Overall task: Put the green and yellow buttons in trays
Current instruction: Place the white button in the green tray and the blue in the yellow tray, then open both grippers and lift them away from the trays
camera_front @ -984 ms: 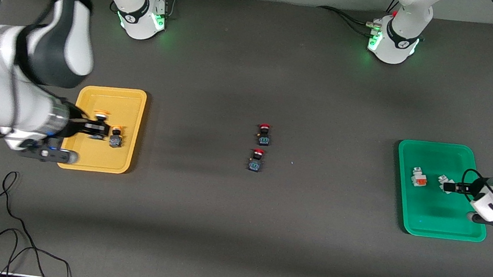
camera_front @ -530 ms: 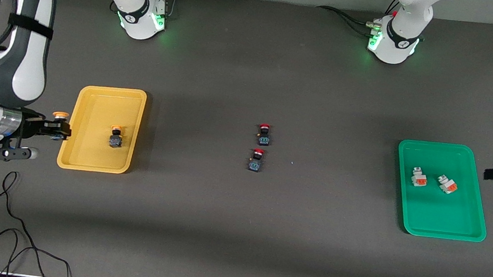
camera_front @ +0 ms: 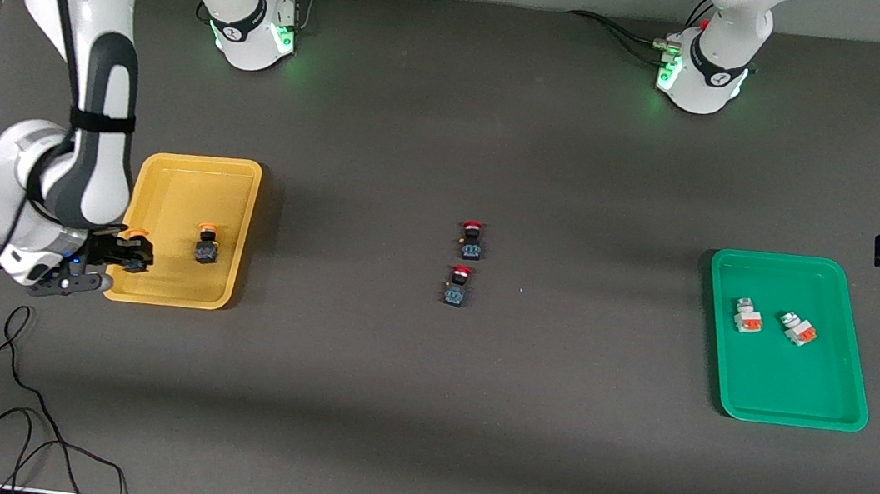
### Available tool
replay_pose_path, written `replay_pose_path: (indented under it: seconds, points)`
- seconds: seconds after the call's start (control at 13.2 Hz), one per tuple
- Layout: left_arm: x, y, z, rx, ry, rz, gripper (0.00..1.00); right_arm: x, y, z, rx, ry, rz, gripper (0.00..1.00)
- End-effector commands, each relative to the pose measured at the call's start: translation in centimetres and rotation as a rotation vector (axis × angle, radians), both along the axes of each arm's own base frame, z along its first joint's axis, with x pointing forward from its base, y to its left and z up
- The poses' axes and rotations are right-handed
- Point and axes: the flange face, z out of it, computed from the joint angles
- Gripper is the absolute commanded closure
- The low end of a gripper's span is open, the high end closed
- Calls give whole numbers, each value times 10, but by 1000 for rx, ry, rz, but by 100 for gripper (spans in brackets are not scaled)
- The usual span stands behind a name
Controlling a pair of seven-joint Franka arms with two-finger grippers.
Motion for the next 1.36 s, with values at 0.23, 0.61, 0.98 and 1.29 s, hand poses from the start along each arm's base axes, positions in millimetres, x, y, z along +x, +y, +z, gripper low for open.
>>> replay_pose_path:
  seconds: [0.23,0.61,0.98,1.29]
  points:
    - [3,-63,25,-7,-26,-91,1,-11,-3,-50,0,-32,13,100]
    - [4,-86,24,-118,-39,-75,1,-11,-1,-48,14,-36,11,0]
    - [0,-95,23,-121,-29,60,1,-6,3,23,135,-40,-59,0]
    - [-3,-91,28,-120,-38,66,1,10,-15,124,129,-24,-56,0]
